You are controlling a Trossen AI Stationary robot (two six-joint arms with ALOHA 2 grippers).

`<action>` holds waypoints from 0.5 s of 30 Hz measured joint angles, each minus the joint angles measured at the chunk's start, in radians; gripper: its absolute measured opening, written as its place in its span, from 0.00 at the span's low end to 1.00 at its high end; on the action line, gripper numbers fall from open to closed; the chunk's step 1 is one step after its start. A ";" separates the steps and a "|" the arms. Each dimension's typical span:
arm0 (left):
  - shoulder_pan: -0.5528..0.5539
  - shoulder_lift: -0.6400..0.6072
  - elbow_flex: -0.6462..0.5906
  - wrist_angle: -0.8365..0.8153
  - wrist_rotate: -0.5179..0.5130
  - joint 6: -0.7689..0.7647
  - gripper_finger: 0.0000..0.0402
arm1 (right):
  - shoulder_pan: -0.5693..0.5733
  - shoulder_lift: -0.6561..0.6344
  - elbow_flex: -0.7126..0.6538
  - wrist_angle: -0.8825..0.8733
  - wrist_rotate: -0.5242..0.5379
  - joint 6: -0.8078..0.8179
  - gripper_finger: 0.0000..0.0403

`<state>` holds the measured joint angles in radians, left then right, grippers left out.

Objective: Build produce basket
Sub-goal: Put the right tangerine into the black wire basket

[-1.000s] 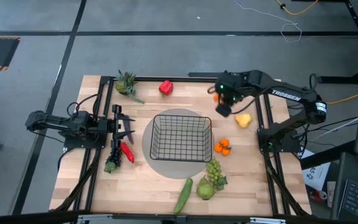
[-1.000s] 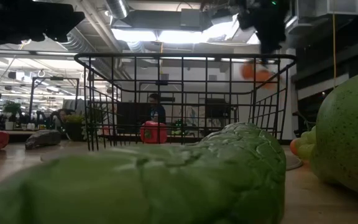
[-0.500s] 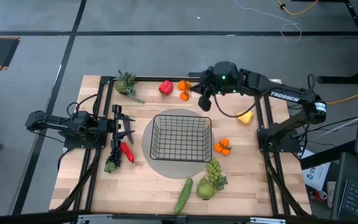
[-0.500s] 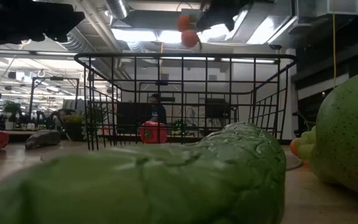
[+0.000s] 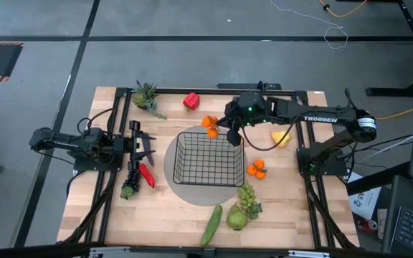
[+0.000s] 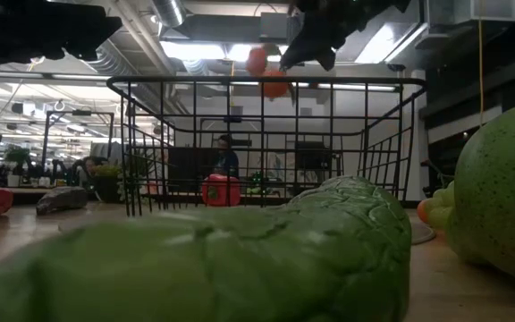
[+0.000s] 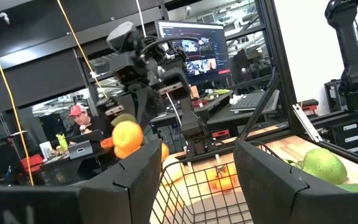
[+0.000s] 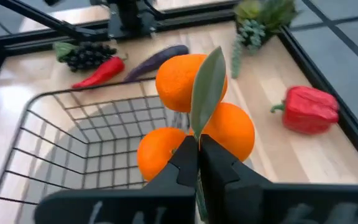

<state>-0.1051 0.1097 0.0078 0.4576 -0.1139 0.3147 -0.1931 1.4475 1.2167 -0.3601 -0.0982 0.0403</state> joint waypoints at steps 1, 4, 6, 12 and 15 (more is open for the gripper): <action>0.000 0.000 0.000 0.000 0.000 -0.001 0.49 | 0.009 0.000 0.001 0.000 0.000 -0.002 0.00; 0.000 0.000 0.000 0.000 0.000 -0.020 0.49 | 0.036 0.000 0.001 -0.005 0.000 -0.018 0.00; 0.000 0.000 0.000 0.000 0.000 -0.023 0.49 | 0.053 0.000 0.001 -0.005 0.000 -0.018 0.00; 0.000 0.000 0.000 0.000 0.000 -0.023 0.49 | 0.086 0.000 0.001 -0.009 0.000 -0.019 0.00; 0.000 0.000 0.000 0.000 0.000 -0.024 0.49 | 0.093 0.000 0.001 -0.024 0.000 -0.023 0.01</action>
<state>-0.1054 0.1100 0.0078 0.4575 -0.1139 0.2905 -0.1004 1.4471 1.2175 -0.3837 -0.0982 0.0169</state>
